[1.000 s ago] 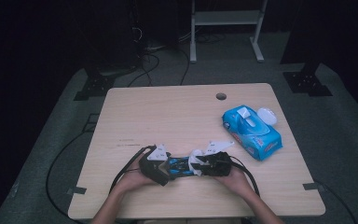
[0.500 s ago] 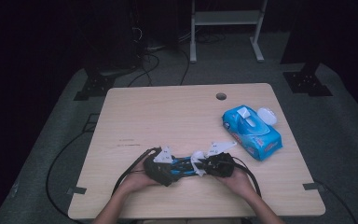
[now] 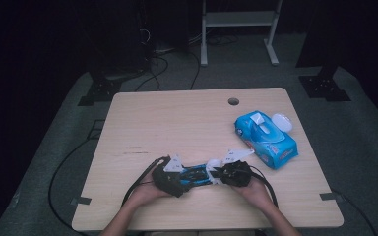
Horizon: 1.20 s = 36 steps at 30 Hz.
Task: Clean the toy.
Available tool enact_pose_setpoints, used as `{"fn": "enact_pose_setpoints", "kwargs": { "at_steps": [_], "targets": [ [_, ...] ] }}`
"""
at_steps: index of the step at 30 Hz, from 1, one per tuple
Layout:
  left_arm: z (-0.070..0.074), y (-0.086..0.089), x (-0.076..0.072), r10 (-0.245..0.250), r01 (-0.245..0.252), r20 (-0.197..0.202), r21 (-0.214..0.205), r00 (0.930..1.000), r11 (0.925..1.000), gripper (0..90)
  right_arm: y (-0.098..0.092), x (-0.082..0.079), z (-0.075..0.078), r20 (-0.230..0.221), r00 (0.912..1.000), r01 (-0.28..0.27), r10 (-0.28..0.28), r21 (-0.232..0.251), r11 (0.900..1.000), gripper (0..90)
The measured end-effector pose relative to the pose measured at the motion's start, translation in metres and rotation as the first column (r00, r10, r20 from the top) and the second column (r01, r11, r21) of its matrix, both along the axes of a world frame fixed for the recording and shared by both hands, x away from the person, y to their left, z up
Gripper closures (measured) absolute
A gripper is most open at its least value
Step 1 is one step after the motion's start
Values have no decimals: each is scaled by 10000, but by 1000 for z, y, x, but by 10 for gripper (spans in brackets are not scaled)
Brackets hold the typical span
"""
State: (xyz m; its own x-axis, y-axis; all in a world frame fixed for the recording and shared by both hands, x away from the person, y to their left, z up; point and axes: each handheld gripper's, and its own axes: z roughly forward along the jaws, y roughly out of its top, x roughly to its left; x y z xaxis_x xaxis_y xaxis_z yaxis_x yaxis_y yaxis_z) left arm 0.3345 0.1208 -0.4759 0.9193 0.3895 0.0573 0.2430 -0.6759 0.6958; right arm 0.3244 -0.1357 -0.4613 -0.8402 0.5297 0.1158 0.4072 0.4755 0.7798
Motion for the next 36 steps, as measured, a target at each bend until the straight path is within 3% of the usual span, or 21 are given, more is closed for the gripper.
{"fn": "enact_pose_setpoints", "kwargs": {
  "at_steps": [4,6,10,14,18,20,24,27,33,36],
  "targets": [
    [1,0,0,38,-38,-30,68,10000,10000,188,14,-6,3,435,9975,-532,549,-395,9978,815],
    [1,0,0,-12,12,-28,78,10000,10000,188,9,-2,3,213,9988,-431,438,-334,9985,816],
    [0,3,-1,-172,172,-25,-14,9998,9999,191,-3,4,2,259,9995,169,-153,-626,9979,816],
    [1,5,-1,-116,116,-41,70,9999,9999,191,0,1,2,417,9990,219,-190,-699,9973,817],
    [1,5,-2,-78,79,-48,128,10000,9999,190,13,-6,2,19,9979,-647,647,-6,9979,814],
    [1,5,-1,-94,94,-58,120,9999,9999,190,16,-7,2,223,9963,-828,834,-288,9962,815],
    [1,5,-2,-93,93,-26,127,10000,9999,190,8,-3,3,13,9981,-613,613,-134,9980,809],
    [1,5,-2,-128,128,-42,118,9999,9998,191,7,-3,3,160,9980,-612,615,-141,9980,773],
    [2,4,-1,-182,182,-41,167,9998,9997,192,12,4,3,483,9988,-111,119,-162,9998,658],
    [2,5,-1,-217,218,-32,182,9998,9996,192,18,9,2,426,9991,-22,17,135,9999,645]
  ]
}}
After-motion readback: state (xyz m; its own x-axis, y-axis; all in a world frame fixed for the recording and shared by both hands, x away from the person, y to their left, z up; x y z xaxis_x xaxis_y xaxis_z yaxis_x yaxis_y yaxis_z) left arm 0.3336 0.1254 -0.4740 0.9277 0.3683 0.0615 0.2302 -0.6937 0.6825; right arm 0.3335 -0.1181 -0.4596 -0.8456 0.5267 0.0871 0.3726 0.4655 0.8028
